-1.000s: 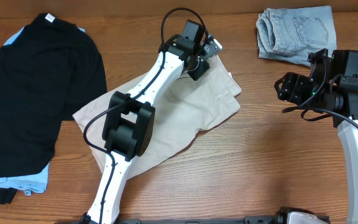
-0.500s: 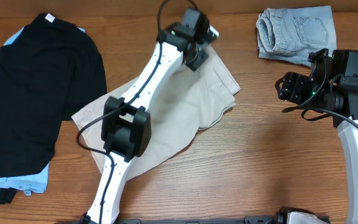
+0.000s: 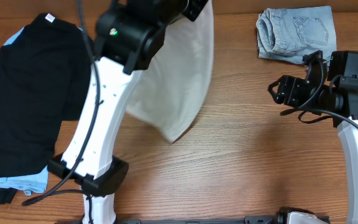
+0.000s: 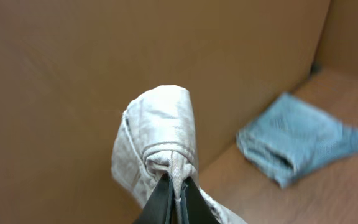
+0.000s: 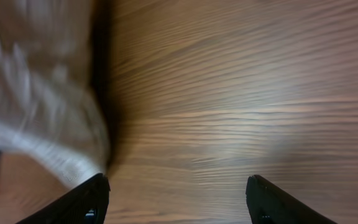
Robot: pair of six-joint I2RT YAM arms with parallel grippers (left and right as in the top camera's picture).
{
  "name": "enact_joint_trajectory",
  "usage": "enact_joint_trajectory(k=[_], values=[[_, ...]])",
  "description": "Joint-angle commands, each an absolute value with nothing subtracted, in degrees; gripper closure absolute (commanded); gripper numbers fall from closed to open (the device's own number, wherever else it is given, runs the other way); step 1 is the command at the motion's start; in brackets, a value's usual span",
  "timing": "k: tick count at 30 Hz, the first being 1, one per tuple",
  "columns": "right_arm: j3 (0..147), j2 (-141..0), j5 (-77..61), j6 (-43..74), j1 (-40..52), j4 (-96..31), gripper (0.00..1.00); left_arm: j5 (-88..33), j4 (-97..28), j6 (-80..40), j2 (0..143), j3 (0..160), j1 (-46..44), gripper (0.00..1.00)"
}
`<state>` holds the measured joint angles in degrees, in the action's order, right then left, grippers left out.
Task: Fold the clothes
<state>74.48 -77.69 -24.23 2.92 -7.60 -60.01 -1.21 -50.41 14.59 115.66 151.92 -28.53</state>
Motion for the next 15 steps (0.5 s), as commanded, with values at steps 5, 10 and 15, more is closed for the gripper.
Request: enact_joint_trajectory(k=[5,10,15], values=[[75.35,-77.32,-31.59,3.03,3.38,-58.81,0.26,-0.58,-43.79,5.32,115.61,152.53,-28.91,0.96],[75.26,-77.41,-21.34,12.80,15.35,-52.49,0.26,3.05,-41.52,2.20,115.61,152.53,-28.93,0.96],[73.47,-78.52,-3.79,24.25,25.02,-48.31,0.26,6.26,-41.08,0.51,115.18,152.57,-28.91,0.96]])
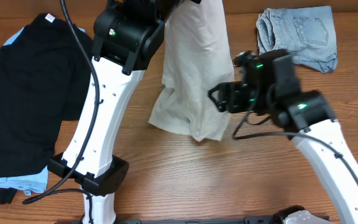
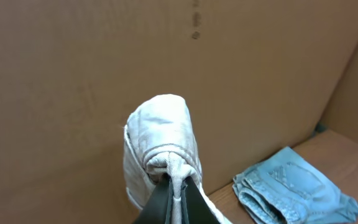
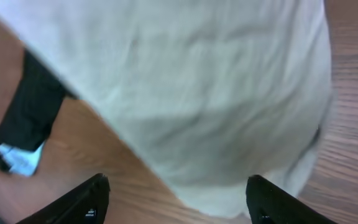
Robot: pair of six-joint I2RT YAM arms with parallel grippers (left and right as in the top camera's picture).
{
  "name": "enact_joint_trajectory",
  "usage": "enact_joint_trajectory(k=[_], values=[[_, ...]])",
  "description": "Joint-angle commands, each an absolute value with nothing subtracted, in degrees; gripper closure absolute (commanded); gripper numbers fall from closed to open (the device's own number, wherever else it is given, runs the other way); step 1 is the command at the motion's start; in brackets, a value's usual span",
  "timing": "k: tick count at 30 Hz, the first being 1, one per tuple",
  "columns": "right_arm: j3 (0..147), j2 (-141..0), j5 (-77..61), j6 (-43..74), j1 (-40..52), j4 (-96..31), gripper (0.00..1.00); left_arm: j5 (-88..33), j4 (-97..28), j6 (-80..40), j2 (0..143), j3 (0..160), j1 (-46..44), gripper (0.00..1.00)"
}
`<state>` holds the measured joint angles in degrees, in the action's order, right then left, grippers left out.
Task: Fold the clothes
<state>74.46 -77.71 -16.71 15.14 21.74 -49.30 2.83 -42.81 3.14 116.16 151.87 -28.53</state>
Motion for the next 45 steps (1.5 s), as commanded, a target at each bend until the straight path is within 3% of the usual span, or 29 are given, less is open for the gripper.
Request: enact_joint_trajectory(k=[1,14,24,27,34,45], values=[[72.97,-79.02,-2.04,25.63,25.93,-48.29,0.26,6.81,-41.06,0.27,114.89,152.75,-28.91,0.96],[71.07,-87.64,4.12,28.05,27.31,-46.52,0.21,8.12,-42.30,-0.23,106.15,154.74,-28.91,0.96],[68.14,-89.97,6.52,20.49,27.27,-40.99,0.18,8.16,-42.26,-0.21,100.12,154.74,-28.91,0.96],[67.96,-89.97,1.69,18.55,27.27,-39.29,0.19,9.74,-42.02,-0.21,98.94,154.74,-28.91,0.96],[69.43,-83.53,-20.23,16.27,27.27,-39.59,0.23,19.25,-40.18,0.08,99.35,154.71,-28.91,0.96],[69.45,-67.26,-11.99,18.50,28.60,-48.45,0.22,27.64,-39.16,1.28,106.04,154.71,-28.93,0.96]])
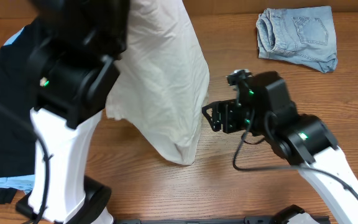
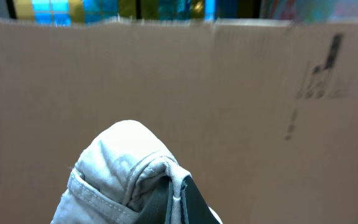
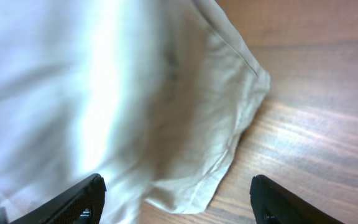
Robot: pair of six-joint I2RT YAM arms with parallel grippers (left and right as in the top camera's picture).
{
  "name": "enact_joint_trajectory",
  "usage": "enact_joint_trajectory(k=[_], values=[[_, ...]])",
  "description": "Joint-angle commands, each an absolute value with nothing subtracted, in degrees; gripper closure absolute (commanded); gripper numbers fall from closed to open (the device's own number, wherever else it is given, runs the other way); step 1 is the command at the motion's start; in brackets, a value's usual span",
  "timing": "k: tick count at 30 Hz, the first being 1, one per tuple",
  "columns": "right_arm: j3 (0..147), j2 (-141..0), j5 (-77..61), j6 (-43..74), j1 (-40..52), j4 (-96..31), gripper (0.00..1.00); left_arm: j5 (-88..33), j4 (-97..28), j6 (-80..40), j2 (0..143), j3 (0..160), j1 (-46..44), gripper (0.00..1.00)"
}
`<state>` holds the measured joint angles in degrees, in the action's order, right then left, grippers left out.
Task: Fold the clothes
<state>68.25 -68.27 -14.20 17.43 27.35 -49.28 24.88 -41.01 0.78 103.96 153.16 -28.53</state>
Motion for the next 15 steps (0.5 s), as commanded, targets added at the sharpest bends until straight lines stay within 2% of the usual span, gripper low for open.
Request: enact_joint_trajectory(k=[1,6,12,15], values=[[69.43,-67.33,-11.97,19.14,29.43,-47.40,0.22,27.66,-38.79,1.28,106.63,154.71,-28.93,0.96],[69.34,-71.66,-5.26,23.75,34.87,-40.29,0.19,27.64,-38.96,-0.30,108.33,154.71,-28.97,0.96],[69.34,-80.44,-5.72,26.13,36.93,-30.72,0.19,27.64,-40.97,-0.97,107.90,154.74,-28.97,0.96],[69.34,-84.79,-1.39,28.53,38.17,-26.09,0.19,27.59,-43.11,-1.78,107.81,154.74,-28.97,0.96]])
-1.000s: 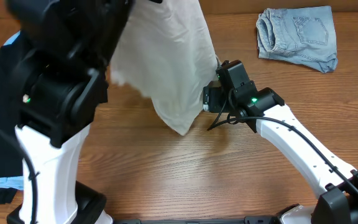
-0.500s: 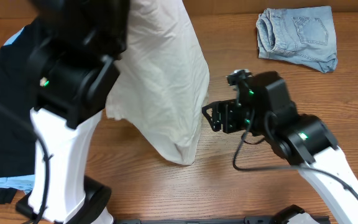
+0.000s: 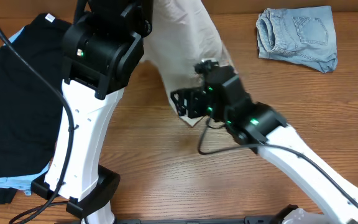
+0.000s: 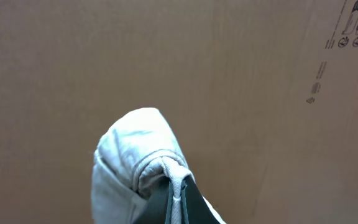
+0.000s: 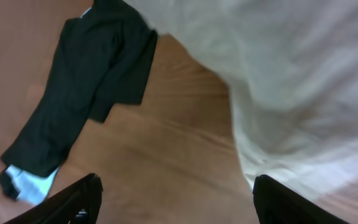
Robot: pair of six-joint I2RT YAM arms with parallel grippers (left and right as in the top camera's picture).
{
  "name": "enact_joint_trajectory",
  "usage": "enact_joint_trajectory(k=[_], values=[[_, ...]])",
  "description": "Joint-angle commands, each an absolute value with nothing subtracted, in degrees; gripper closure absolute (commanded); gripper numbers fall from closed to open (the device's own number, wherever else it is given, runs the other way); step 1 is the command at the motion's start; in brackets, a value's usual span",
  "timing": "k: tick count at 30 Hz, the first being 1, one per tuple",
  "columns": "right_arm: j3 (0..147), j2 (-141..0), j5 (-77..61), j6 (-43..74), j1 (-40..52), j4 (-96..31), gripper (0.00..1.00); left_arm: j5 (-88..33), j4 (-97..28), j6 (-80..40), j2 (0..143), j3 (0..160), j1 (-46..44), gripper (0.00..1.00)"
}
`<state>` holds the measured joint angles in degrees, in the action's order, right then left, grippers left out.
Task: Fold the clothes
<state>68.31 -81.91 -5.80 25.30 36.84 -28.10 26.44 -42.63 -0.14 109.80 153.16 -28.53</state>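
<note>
A cream-white garment hangs from my left gripper, which is shut on a bunched seam of it high above the back of the table. The cloth's lower edge reaches the table near the middle. My right gripper stands open at that lower edge, its fingers wide apart with only wood between them; the white cloth fills the upper right of the right wrist view. A black garment lies in a heap at the left, over a light blue piece.
Folded light blue jeans lie at the back right. A brown cardboard wall stands behind the table. A white object shows at the bottom edge. The left arm's white column rises from the front left.
The hanging white garment has shifted back and to the right, its lower edge now nearer the middle. My right gripper has moved left and back to that edge, still open.
My left gripper held the white garment up the whole time. My right gripper stood open far to the right, then was close against the hanging cloth, then by its lower right corner, and now at its lower left edge, open throughout.
</note>
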Motion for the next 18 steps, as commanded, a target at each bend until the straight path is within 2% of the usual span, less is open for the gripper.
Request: enact_joint_trajectory(k=[1,6,14,16,18], values=[[69.34,-85.97,0.89,29.56,38.26,-25.26,0.18,27.62,-43.79,-1.78,107.81,154.74,-28.97,0.96],[69.34,-89.56,9.08,32.01,36.84,-26.13,0.18,27.62,-46.70,-1.74,107.33,154.74,-28.97,0.96],[66.48,-90.06,7.38,32.58,32.86,-26.52,0.18,26.83,-47.05,-1.76,105.78,154.74,-28.97,0.96],[65.65,-90.15,5.13,30.96,32.86,-24.43,0.24,25.82,-47.53,-1.76,105.71,154.74,-28.97,0.96],[65.04,-90.17,3.90,30.15,32.88,-22.85,0.40,25.19,-48.56,-2.39,105.51,154.74,-29.02,0.96]])
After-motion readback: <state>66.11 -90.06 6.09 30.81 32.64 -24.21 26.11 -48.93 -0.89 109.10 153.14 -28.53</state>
